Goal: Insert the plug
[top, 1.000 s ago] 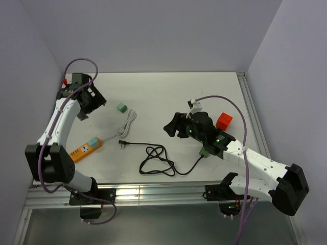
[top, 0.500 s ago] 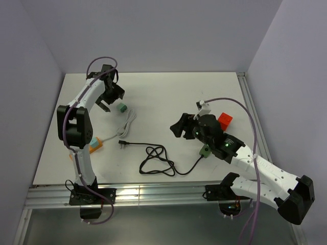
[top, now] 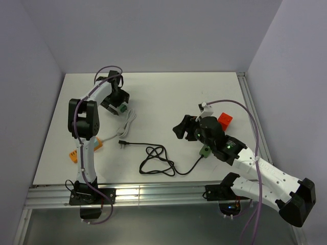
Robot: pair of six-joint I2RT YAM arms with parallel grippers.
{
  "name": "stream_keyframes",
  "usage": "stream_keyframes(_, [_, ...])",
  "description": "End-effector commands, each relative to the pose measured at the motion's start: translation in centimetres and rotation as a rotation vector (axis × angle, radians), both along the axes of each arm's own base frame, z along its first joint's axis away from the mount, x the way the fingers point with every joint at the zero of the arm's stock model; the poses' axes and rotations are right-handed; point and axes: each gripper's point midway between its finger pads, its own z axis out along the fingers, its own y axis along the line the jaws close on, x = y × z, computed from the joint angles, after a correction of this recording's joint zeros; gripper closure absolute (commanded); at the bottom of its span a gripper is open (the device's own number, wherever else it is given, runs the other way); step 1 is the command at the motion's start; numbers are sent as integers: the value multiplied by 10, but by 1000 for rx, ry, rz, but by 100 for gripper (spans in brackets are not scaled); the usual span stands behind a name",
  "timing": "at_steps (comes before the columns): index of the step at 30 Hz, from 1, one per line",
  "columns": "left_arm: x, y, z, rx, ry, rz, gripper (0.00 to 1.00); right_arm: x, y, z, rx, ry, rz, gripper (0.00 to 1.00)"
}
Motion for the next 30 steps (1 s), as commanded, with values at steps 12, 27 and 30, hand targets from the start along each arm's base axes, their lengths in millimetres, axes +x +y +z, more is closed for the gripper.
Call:
stream_keyframes(12, [17, 2, 14, 18, -92, 12, 95, 2, -3, 2, -6, -13, -11, 24])
stream_keyframes(27, [-104, -66, 194, -332, -591, -103, 100, -14, 65, 69, 282, -159, 219, 14])
stream_keyframes(30, [-142, -73, 209, -443, -632, -68, 100, -20, 88, 84, 286, -251, 208, 13])
